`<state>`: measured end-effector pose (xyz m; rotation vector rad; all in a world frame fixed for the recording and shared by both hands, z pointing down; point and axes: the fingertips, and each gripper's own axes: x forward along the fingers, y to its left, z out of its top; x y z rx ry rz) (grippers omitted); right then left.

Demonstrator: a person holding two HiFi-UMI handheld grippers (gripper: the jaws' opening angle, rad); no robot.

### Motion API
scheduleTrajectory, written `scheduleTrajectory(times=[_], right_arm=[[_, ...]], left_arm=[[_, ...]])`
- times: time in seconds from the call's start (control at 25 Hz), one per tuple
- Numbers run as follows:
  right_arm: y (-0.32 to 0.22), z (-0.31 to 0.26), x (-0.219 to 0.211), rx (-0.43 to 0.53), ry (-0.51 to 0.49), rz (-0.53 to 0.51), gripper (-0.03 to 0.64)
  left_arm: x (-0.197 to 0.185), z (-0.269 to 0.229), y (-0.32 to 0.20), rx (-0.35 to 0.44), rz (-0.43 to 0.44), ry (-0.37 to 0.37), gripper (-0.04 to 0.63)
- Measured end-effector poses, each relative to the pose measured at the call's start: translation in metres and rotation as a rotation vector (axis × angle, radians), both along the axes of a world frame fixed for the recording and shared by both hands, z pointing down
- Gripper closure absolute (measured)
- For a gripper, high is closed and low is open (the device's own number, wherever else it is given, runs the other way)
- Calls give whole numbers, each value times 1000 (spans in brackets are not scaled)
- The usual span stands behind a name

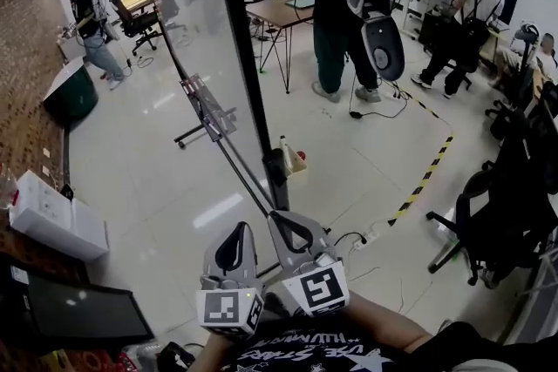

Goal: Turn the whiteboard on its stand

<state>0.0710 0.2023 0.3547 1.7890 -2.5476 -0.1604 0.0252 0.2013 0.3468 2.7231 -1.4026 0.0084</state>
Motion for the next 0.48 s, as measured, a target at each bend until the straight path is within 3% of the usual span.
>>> scheduleTrajectory(times=[0.48], right_arm=[[-13,-7,-3,-31,-16,-5,609]], left_arm=[[-8,-6,-9,2,-24,12,589]])
